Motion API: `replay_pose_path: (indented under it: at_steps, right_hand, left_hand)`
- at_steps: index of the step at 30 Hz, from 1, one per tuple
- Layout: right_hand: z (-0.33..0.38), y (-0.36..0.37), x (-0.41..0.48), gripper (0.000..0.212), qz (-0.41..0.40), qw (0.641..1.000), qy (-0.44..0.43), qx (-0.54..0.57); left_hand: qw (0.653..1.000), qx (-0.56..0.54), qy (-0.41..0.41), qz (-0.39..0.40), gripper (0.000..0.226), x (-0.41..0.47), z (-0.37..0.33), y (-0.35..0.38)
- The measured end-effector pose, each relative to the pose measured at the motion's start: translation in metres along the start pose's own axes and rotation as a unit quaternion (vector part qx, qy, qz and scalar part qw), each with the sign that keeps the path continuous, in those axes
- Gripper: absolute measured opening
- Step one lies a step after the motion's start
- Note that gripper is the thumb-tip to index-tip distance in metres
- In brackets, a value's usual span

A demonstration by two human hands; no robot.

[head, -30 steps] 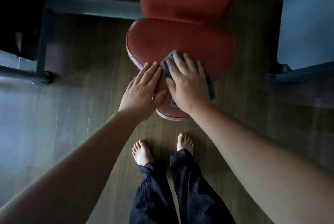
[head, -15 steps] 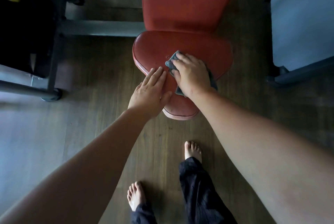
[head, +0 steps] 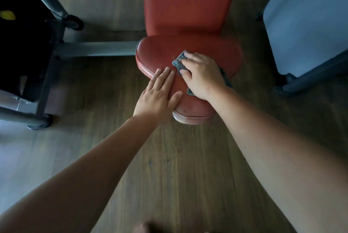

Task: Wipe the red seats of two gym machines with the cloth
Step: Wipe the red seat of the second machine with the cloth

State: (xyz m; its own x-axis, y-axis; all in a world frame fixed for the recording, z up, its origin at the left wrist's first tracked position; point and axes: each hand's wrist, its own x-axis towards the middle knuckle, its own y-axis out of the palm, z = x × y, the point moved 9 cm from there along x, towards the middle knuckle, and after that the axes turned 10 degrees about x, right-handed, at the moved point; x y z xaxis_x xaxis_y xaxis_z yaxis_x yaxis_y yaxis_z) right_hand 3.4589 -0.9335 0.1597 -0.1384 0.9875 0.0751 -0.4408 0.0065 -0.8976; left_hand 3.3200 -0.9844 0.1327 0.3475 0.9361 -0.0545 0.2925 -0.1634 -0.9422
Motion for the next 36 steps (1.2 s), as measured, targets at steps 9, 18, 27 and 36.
replay_pose_path:
  at_steps: [9,18,27,36]
  right_hand:
    - [0.007,-0.005,-0.006,0.036,-0.023,0.998,-0.041,0.03]
    - [0.003,-0.026,-0.013,0.024,-0.085,0.994,-0.013,0.07]
    - [-0.046,-0.061,-0.046,0.027,-0.272,0.909,-0.008,0.317]
    - [-0.152,-0.042,-0.131,0.012,-0.45,0.72,0.084,0.522]
  left_hand:
    - [0.995,-0.049,0.022,-0.09,0.076,-0.008,0.0,0.004]
    - [0.999,-0.001,0.018,-0.034,0.072,-0.001,0.002,-0.003]
    - [0.995,0.05,0.087,-0.018,0.068,0.028,-0.049,-0.01]
    - [0.993,0.051,0.103,-0.029,0.055,0.042,-0.081,-0.012]
